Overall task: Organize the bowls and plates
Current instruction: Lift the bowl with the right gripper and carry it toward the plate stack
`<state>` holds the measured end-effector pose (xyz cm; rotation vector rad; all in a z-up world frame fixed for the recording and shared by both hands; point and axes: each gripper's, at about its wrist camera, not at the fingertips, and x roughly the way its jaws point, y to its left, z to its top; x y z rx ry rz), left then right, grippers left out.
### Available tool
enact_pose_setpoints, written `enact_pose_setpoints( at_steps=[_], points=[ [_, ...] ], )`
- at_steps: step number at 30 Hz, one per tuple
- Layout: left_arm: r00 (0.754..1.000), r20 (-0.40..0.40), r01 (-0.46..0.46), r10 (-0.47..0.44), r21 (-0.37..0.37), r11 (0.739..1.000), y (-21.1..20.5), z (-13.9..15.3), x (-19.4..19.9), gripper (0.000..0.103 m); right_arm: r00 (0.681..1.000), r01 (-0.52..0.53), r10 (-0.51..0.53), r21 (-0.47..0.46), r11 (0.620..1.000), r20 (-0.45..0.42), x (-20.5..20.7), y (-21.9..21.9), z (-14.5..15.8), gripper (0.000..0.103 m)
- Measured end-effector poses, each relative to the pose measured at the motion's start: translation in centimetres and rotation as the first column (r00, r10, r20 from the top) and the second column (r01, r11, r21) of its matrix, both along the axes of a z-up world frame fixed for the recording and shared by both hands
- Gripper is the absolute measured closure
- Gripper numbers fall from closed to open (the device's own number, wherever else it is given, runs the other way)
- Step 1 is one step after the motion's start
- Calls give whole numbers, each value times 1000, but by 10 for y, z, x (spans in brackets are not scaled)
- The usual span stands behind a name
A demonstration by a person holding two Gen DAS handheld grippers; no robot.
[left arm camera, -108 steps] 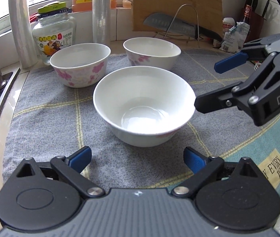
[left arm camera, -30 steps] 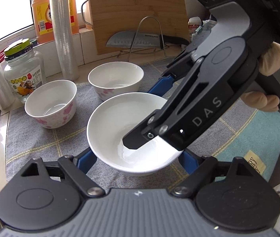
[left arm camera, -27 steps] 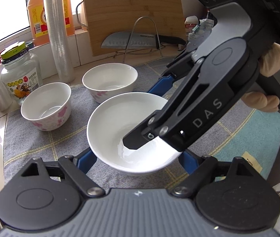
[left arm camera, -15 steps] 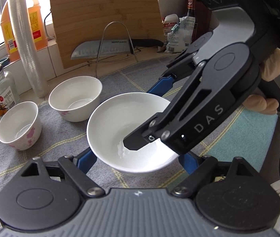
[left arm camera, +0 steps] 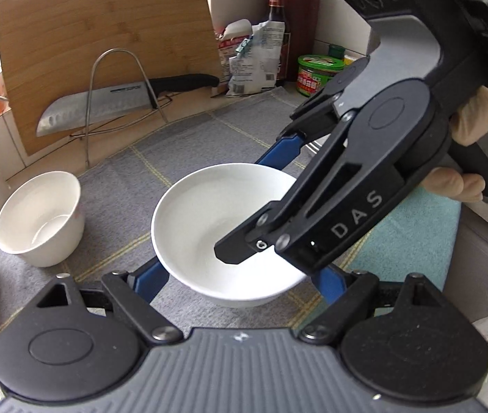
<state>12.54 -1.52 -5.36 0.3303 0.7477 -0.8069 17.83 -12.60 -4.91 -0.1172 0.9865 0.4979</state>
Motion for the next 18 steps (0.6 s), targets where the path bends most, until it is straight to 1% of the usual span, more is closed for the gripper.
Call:
enact_pose_setpoints(
  at_steps=[6, 13, 18],
  points=[
    [999, -25, 26, -26, -7, 1000, -16, -9, 4, 15, 999, 42, -42, -8, 999, -22, 0, -18, -10, 24],
    [998, -60, 22, -22, -7, 1000, -21, -19, 8, 15, 998, 56, -57, -11, 998, -40, 1, -21, -21, 24],
    [998, -66, 17, -18, -10, 1000, -21, -20, 9, 15, 997, 58, -59, -13, 998, -46, 2, -22, -23, 24]
  ],
)
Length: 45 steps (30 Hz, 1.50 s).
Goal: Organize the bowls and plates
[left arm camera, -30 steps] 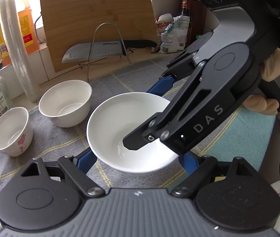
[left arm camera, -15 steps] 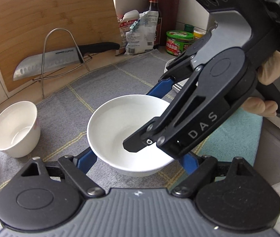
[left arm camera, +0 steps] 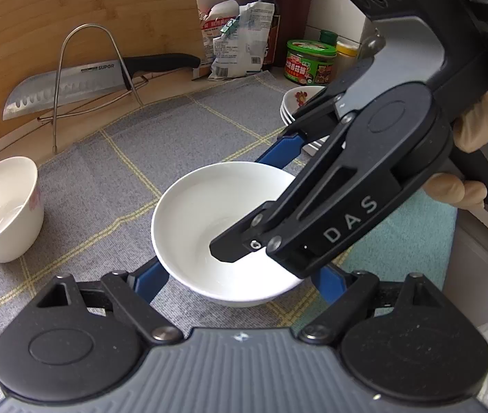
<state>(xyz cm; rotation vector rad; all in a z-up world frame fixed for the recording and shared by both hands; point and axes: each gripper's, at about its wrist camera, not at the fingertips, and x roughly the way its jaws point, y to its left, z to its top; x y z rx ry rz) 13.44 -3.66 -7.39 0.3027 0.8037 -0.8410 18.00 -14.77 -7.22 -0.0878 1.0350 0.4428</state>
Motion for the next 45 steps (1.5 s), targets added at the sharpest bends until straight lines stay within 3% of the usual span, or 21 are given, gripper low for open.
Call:
enact_pose_setpoints(
  at_steps=[12, 16, 18, 23, 28, 32, 37, 45],
  points=[
    [1000, 15, -8, 8, 1, 1000, -1, -3, -3, 14, 1000, 2, -2, -3, 1000, 9, -1, -1, -2, 23],
    [1000, 17, -7, 6, 18, 1000, -1, -4, -6, 12, 999, 5, -5, -10, 1000, 37, -4, -1, 1, 5],
    [1000, 18, -11, 11, 14, 1000, 2, -3, -9, 8, 999, 12, -11, -12, 1000, 53, -6, -2, 4, 1],
    [998, 19, -53, 54, -12, 998, 19, 7, -16, 3, 998, 24, -23, -10, 1000, 65, -8, -6, 10, 0],
    [992, 23, -128, 128, 10, 992, 46, 10, -20, 3, 996, 20, -18, -15, 1000, 89, -11, -3, 18, 0],
    [976, 25, -218, 218, 35, 975, 71, 7, -15, 3, 994, 8, -6, -16, 1000, 112, -12, 3, 27, 0],
    [934, 60, -355, 353, 26, 935, 97, 7, 2, 3, 991, -5, 9, -24, 1000, 134, -6, 16, 32, 0],
    [890, 160, -434, 427, 9, 901, 111, 11, 25, 3, 988, -27, 34, -50, 998, 151, 6, 41, 35, 0]
  ],
)
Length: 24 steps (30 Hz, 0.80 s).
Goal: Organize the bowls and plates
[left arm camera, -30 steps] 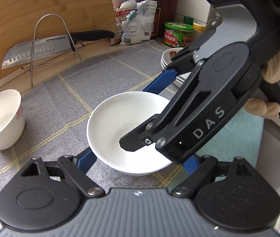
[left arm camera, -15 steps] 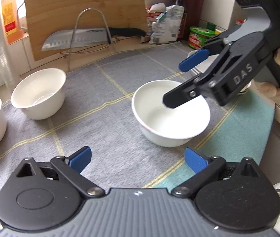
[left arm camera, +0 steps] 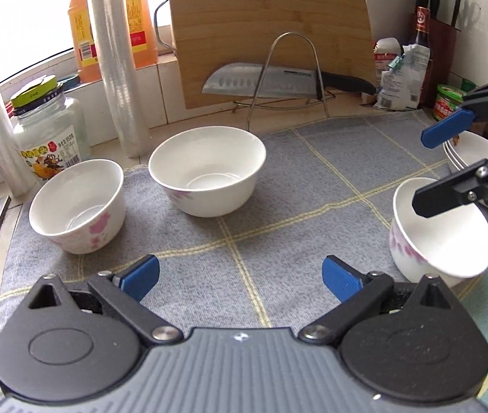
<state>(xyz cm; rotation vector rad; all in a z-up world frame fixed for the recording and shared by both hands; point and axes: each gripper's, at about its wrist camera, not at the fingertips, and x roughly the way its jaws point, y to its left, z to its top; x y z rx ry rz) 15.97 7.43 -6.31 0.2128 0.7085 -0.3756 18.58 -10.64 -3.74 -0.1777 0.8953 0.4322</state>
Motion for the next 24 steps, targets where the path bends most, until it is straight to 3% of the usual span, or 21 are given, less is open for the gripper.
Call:
enact_pose_setpoints(
  at_steps=[10, 18, 24],
  points=[
    [998, -31, -58, 57, -26, 998, -2, -24, 41, 2, 1000, 3, -3, -10, 1000, -1, 16, 15, -3, 0],
    [995, -82, -51, 48, -36, 998, -4, -43, 60, 2, 1000, -7, 8, -25, 1000, 1, 33, 21, -4, 0],
    [997, -70, -37, 35, -23, 999, -8, -46, 62, 1, 1000, -26, 26, -29, 999, 0, 46, 26, -6, 0]
  ],
)
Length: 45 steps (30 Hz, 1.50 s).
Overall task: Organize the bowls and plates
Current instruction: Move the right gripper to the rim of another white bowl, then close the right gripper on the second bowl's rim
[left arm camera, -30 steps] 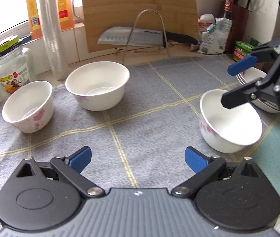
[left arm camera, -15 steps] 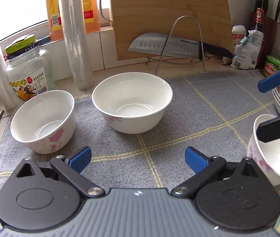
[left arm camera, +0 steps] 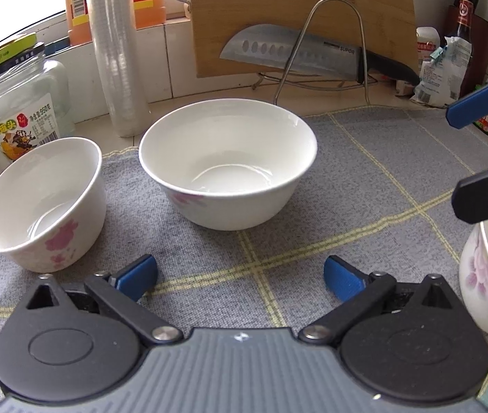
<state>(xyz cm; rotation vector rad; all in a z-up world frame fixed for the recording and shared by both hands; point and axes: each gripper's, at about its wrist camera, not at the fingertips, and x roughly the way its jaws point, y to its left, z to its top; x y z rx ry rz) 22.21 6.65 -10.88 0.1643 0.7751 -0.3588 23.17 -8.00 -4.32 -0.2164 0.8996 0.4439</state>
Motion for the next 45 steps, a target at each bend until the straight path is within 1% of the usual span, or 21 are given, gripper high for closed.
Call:
enact_pose_setpoints(
  at_steps=[4, 10, 14, 16, 19, 21, 25, 28, 31, 34, 40, 45],
  points=[
    [1000, 6, 13, -13, -4, 1000, 2, 0, 2, 1, 1000, -17, 17, -3, 1000, 0, 10, 5, -2, 0],
    [1000, 13, 5, -5, -11, 1000, 1, 1, 3, 1, 999, -41, 41, -2, 999, -2, 23, 13, -4, 0],
    [1000, 1, -8, 8, -73, 997, 6, 4, 10, 1, 999, -53, 53, -6, 999, -6, 30, 17, -6, 0],
    [1000, 0, -3, 3, -63, 998, 4, 4, 13, 1, 998, -56, 56, -5, 998, -9, 33, 18, -7, 0],
    [1000, 18, 14, -14, -5, 1000, -3, 1, 11, 1, 998, -61, 61, -2, 998, -10, 37, 19, -8, 0],
    [1000, 19, 4, -4, -17, 1000, -2, 1, 11, 1, 998, -64, 64, 0, 998, -12, 40, 19, -9, 0],
    [999, 41, -2, 3, -14, 1000, -5, -2, 11, 1, 998, -66, 66, -5, 998, -16, 44, 20, -10, 0],
    [999, 41, -21, 22, -20, 1000, -5, 0, 13, 1, 998, -65, 65, -7, 998, -20, 47, 19, -12, 0],
    [995, 75, -58, 60, -36, 998, -2, 5, 14, 1, 997, -69, 69, -6, 998, -22, 51, 19, -13, 0],
    [994, 85, -58, 63, -50, 997, 0, 8, 17, 1, 997, -78, 78, 2, 997, -26, 57, 20, -13, 0],
    [992, 115, -53, 56, -32, 998, -3, 8, 15, 1, 993, -107, 108, 35, 994, -38, 70, 26, -15, 0],
    [990, 130, -54, 57, -27, 998, -2, 9, 16, 1, 990, -121, 128, 100, 988, -65, 88, 30, -19, 1]
  ],
)
